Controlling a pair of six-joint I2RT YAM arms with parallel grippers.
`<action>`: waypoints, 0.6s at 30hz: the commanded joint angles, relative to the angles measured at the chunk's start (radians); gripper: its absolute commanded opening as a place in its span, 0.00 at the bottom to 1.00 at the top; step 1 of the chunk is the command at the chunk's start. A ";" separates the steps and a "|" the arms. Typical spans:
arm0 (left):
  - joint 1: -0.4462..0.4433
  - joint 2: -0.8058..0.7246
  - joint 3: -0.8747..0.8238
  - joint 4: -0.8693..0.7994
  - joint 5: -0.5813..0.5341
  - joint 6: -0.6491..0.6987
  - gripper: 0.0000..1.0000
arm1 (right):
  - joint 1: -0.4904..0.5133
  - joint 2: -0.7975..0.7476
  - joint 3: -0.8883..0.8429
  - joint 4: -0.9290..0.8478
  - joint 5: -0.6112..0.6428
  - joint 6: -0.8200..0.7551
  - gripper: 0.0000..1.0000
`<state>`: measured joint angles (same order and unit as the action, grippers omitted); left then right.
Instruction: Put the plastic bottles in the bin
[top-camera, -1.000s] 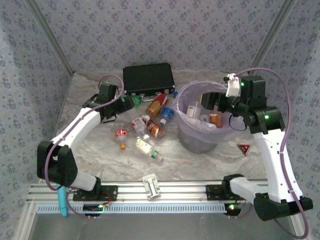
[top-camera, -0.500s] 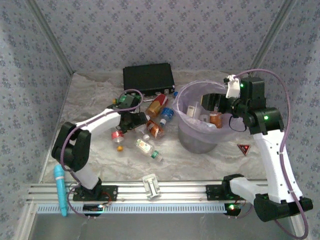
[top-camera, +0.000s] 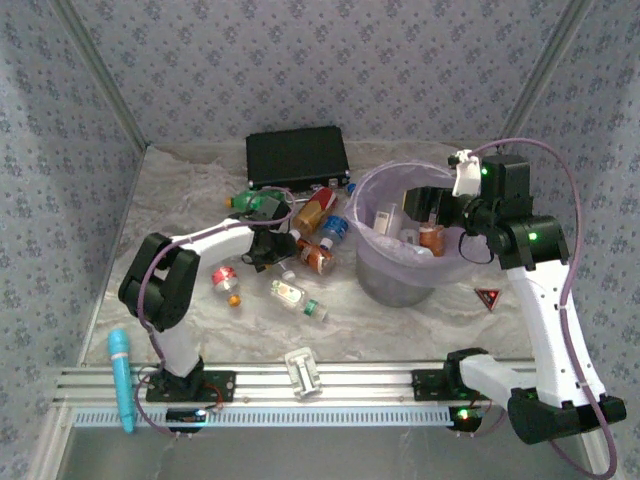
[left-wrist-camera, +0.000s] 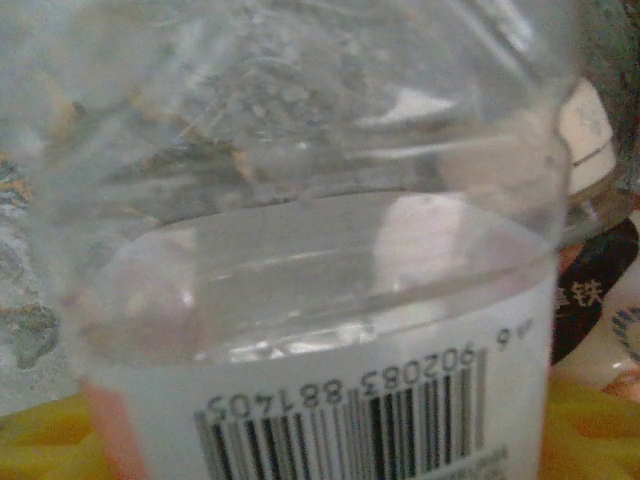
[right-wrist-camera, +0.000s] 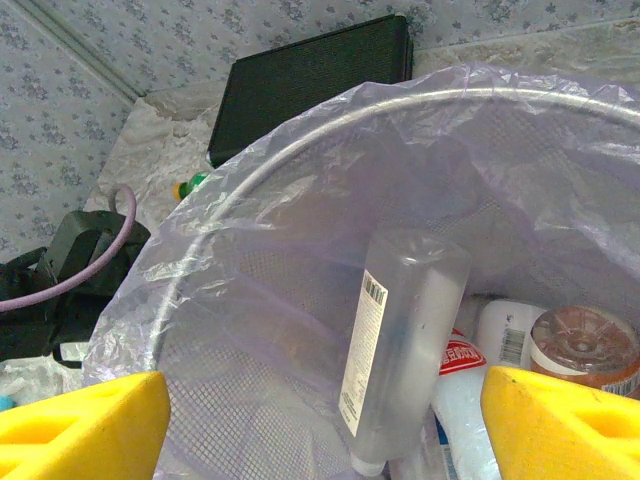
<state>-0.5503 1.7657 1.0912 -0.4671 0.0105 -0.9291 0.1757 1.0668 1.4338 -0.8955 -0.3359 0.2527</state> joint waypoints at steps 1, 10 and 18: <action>0.000 -0.028 0.033 -0.010 -0.009 0.009 0.68 | -0.002 -0.002 0.013 -0.011 0.006 -0.015 0.83; 0.000 -0.162 0.108 -0.077 -0.066 0.123 0.60 | 0.000 0.017 0.065 0.029 -0.034 0.009 0.83; 0.004 -0.393 0.117 0.032 0.062 0.368 0.45 | 0.094 0.111 0.161 0.135 -0.134 0.062 0.84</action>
<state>-0.5499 1.4590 1.2083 -0.5022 -0.0090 -0.6880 0.2218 1.1427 1.5414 -0.8207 -0.4168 0.2871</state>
